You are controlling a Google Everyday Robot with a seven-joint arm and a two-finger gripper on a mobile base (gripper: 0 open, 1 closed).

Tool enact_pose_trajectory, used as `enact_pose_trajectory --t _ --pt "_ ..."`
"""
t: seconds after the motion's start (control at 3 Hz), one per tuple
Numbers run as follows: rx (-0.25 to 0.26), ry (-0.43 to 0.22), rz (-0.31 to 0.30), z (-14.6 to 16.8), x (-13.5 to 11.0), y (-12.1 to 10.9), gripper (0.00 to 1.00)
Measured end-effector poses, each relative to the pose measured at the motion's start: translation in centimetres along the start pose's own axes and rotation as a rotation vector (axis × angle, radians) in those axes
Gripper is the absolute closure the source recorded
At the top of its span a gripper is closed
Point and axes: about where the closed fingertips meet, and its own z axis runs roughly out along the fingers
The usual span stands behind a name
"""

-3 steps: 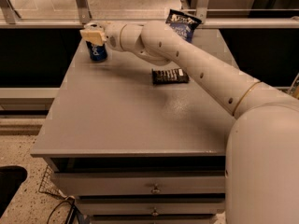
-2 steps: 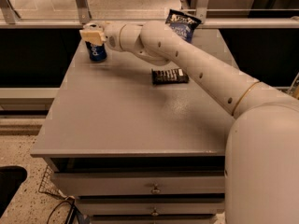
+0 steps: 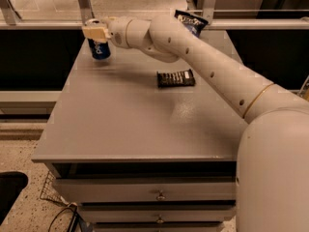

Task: Pick pepsi can

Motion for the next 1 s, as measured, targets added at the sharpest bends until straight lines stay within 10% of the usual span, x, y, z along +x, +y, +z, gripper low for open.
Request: enact_pose_trajectory --t 1.0 --pt "-0.184 -0.112 -0.252 -10.2 -12.9 5.0 1.0"
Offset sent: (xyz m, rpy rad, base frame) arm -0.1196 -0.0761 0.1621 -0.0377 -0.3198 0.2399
